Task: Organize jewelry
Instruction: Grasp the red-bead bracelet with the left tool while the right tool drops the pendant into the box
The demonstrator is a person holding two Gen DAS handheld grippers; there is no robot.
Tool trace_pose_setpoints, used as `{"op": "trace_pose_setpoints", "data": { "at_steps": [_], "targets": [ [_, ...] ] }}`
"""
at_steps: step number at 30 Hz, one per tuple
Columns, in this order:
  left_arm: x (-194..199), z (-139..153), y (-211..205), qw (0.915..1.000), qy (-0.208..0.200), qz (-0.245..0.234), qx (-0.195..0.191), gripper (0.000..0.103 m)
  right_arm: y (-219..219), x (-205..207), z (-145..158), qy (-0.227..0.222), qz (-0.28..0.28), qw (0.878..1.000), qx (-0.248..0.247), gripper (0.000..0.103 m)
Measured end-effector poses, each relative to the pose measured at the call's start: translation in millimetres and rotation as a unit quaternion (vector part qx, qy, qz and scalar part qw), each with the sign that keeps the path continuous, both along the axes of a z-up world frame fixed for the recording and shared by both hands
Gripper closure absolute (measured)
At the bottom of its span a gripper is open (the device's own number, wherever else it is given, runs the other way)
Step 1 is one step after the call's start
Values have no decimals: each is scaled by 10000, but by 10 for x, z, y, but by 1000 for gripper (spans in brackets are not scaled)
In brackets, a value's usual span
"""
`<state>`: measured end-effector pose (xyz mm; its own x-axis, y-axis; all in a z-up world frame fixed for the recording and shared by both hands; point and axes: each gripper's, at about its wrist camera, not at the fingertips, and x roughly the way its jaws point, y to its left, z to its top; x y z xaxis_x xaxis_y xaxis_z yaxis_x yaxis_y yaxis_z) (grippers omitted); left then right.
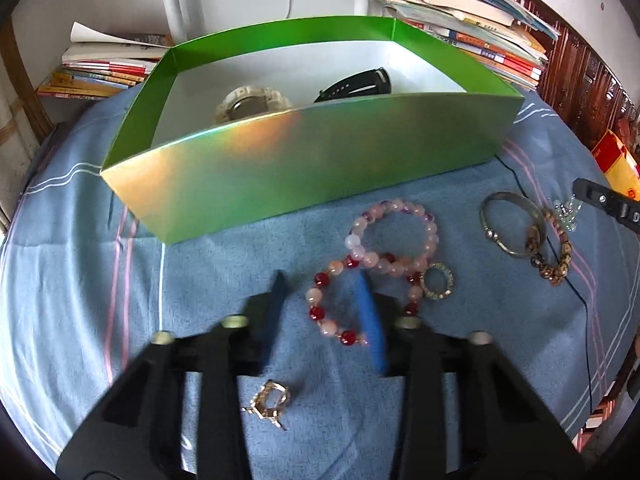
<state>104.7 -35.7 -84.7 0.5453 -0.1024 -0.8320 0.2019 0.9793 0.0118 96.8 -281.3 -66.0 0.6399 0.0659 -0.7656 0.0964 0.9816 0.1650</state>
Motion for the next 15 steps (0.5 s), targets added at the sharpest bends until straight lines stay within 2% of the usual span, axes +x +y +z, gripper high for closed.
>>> {"op": "trace_pose_setpoints", "data": {
  "at_steps": [1,6,15],
  "targets": [
    [-5,1,-3,10000,3,2,-2,94,11,1,-4,7,14,10000,4,95],
    [-40,78,39,10000,0,82,-31,95,110,4,20,-8,143,9999,-10,95],
    [-246,599,171,9975,-661,215,-150,95,338,-66,410,-457,503,9977,-10,95]
  ]
}}
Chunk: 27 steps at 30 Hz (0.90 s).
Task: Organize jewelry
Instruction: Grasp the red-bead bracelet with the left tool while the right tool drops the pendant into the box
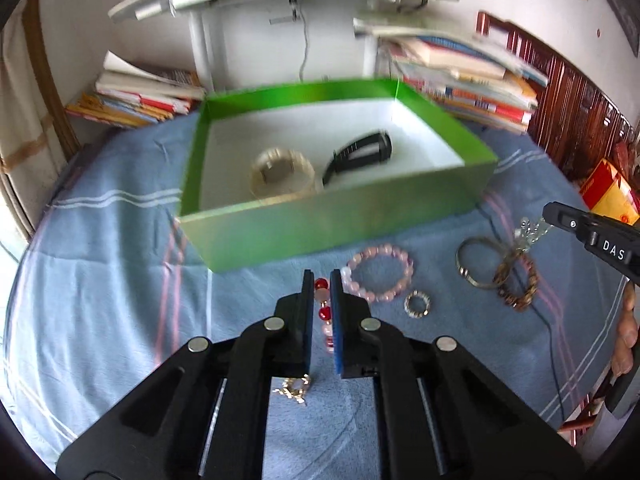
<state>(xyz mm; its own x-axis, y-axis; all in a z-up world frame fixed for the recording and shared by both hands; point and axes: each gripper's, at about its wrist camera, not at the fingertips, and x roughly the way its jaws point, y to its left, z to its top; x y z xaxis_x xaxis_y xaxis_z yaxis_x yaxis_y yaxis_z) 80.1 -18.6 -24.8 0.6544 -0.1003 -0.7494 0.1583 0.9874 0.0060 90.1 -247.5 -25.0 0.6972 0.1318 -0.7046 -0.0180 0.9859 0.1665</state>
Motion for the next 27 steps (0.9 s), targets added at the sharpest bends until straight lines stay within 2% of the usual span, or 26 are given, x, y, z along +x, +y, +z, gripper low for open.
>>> {"op": "trace_pose_setpoints", "data": {
  "at_steps": [13,19,23,27],
  "targets": [
    [43,477,235,9986,-469,233,-108,95,652,135,533,-578,763,9954,-70,95],
    [368,778,355,9969,-689,210,-307,95,814,392,822,-952,654,9932,-123,95],
    [602,762,361,9972,-629,272,-297,95,842,635,811,-885,463,9948,-219,95],
    [775,623,397,9976,-474,395,-313,95,863,857,600,-588,370,9972,-275,95]
  ]
}}
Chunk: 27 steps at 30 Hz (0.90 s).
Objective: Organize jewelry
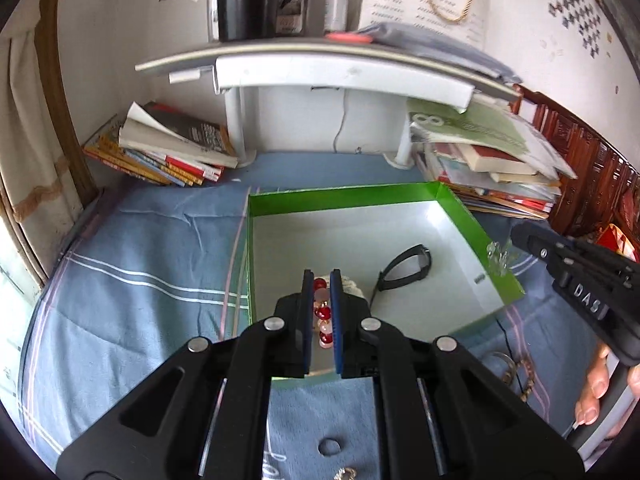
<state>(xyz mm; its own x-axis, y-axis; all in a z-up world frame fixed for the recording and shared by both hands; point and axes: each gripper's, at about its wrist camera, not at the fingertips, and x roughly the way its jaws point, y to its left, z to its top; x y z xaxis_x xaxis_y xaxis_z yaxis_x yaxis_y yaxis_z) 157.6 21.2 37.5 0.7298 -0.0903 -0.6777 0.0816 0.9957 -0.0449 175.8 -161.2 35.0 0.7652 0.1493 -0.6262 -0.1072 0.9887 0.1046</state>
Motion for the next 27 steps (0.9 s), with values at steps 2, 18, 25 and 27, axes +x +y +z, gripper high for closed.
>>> {"op": "trace_pose_setpoints", "data": {
  "at_steps": [2,18,25,27],
  "targets": [
    [73,-90,14,9999,103,54,11,95,3,97,-152,214,-48,9998,-17,95],
    [-383,-541,-250,9983,435,-146,351,50,-827,-621,-495,511,-880,9948,0,62],
    [-362,-988,-567,9927,959,-452,583,48,-1114,-913,-1007,1349,-898,9868,-42,62],
    [-333,-1065,-584,9916,1052,-411,623,46,-1081,-988,-1099,1452,-755,9864,-152,62]
  ]
}}
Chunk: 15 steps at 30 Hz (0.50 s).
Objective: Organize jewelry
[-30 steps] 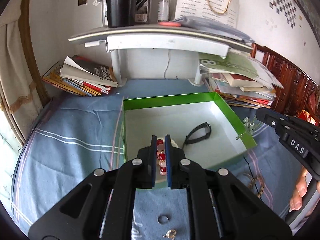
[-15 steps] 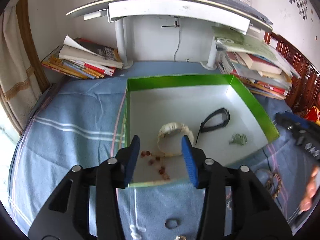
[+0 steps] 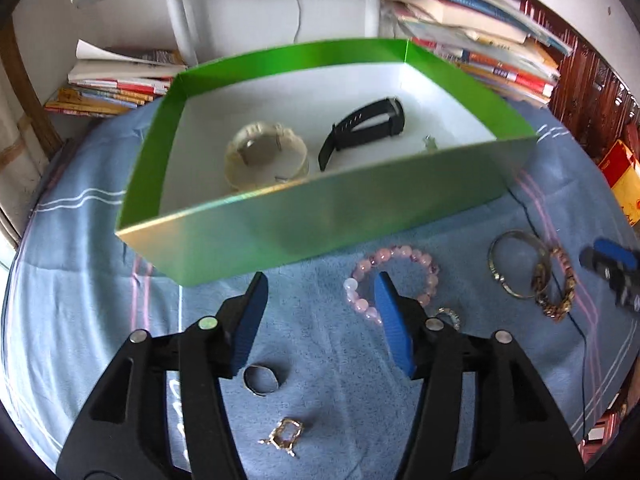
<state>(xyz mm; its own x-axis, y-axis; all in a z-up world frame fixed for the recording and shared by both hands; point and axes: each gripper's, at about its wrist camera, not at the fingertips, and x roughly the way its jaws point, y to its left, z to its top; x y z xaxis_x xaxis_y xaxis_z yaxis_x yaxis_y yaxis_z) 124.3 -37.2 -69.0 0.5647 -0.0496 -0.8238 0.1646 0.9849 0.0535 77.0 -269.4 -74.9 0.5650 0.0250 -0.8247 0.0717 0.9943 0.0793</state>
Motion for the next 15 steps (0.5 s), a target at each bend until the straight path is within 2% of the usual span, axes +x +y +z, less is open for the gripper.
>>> {"op": "trace_pose_setpoints", "data": {
  "at_steps": [3,8,15],
  "targets": [
    [40,-107,-4,9998,140,96,84,43,122,-6,-95,64,113,9995,-286,62],
    [1,-179,43,9996,111,191,173,30,402,78,-138,-33,413,9987,-287,62],
    [-172,-194,220,9992,89,386,77,27,712,146,-125,-54,866,9961,-175,61]
  ]
}}
